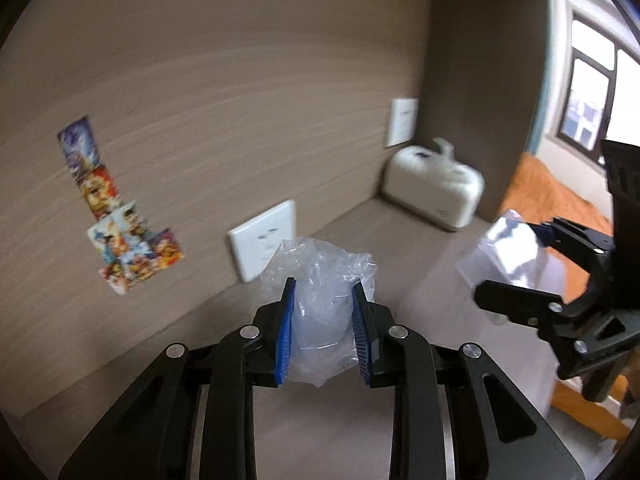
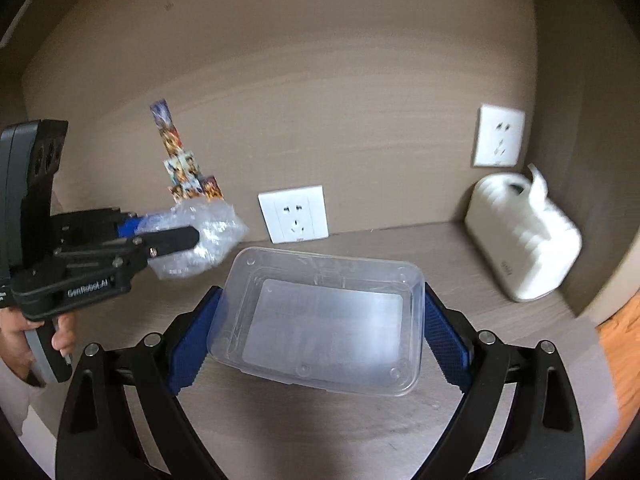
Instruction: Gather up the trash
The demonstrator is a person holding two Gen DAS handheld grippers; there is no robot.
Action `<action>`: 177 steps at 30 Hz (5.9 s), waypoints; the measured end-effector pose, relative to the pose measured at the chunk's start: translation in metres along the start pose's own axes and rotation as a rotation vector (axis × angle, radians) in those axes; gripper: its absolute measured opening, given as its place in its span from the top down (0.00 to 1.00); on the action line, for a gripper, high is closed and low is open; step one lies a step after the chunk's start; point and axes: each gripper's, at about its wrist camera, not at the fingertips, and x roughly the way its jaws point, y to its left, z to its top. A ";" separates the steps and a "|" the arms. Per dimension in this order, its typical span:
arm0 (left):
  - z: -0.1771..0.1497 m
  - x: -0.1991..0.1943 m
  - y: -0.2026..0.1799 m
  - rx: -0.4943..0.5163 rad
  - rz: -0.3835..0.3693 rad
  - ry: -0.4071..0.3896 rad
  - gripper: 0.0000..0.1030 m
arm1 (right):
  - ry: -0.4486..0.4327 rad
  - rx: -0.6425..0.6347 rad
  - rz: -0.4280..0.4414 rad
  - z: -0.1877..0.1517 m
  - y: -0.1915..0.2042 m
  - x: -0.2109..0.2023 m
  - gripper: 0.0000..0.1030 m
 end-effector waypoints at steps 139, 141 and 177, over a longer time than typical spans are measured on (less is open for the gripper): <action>-0.111 -0.214 0.015 -0.091 0.259 -0.169 0.05 | -0.287 0.041 -0.020 -0.039 0.158 -0.144 0.04; -0.111 -0.214 0.024 -0.090 0.272 -0.164 0.05 | -0.289 0.036 -0.027 -0.036 0.161 -0.141 0.04; -0.097 -0.196 0.058 -0.061 0.278 -0.172 0.05 | -0.247 0.028 -0.087 -0.021 0.161 -0.123 0.04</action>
